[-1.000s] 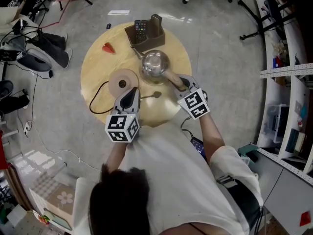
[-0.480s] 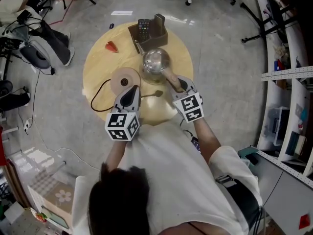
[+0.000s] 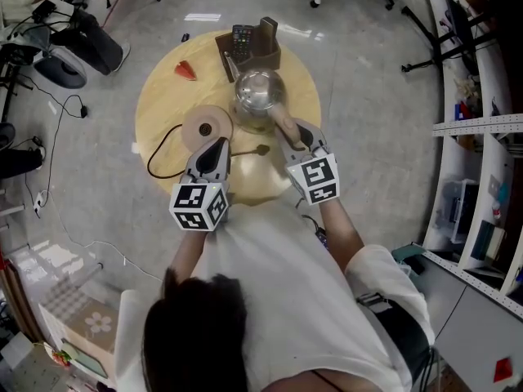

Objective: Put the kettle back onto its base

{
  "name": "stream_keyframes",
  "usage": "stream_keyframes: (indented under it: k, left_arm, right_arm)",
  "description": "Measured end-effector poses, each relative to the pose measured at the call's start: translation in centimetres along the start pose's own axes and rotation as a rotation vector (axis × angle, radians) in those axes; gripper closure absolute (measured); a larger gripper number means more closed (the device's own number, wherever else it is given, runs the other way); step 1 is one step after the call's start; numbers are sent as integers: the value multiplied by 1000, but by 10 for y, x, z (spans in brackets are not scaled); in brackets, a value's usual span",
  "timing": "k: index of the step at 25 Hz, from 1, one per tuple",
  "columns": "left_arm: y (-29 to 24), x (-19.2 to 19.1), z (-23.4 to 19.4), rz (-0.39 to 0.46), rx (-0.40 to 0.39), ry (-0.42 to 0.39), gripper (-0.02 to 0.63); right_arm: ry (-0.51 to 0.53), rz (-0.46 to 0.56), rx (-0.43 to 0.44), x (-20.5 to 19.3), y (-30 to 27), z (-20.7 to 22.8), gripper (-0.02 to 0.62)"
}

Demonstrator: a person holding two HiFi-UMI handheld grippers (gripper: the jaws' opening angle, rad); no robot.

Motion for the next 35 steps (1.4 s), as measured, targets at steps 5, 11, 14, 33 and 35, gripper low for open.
stream_keyframes:
  k: [5, 11, 14, 33, 35]
  left_arm:
    - [8, -2, -2, 24, 26, 20, 574]
    - [19, 5, -14, 54, 68, 49, 574]
    - [30, 7, -18, 68, 85, 42, 574]
    - [82, 13, -52, 134, 217, 92, 574]
    - [88, 15, -57, 142, 222, 84, 574]
  right_arm:
    - [19, 32, 25, 16, 0, -7, 499]
    - [0, 45, 52, 29, -15, -20, 499]
    - [2, 49, 74, 32, -20, -29, 499]
    - [30, 39, 193, 41, -58, -81, 499]
    - [34, 39, 196, 41, -62, -89, 499]
Point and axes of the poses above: the fingertips, and each gripper's own axes: y backward along the fingers, z to its right, x out of its top, the point moved 8 cm from there along y, backward along the fingers, and after that the axes turned 9 degrees about z, right-handed, at the moved point
